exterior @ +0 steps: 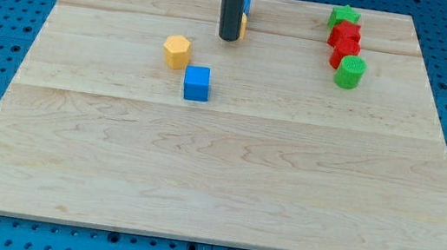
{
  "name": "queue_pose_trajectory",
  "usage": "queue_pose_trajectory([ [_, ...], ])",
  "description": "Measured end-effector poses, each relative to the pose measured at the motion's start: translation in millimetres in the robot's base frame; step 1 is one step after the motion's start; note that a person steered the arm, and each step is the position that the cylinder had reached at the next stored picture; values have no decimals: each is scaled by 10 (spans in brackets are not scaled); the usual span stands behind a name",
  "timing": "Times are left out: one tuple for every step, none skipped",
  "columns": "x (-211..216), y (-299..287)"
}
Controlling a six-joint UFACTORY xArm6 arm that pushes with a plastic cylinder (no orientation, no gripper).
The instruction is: Drag the yellow heart close to blue triangle
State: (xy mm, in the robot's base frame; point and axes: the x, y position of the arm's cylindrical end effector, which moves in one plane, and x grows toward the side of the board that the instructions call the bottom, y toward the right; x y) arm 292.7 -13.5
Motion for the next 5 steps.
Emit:
queue_pose_trajectory([
  [-4,13],
  [-4,25],
  [68,25],
  [85,-274],
  [86,-782],
])
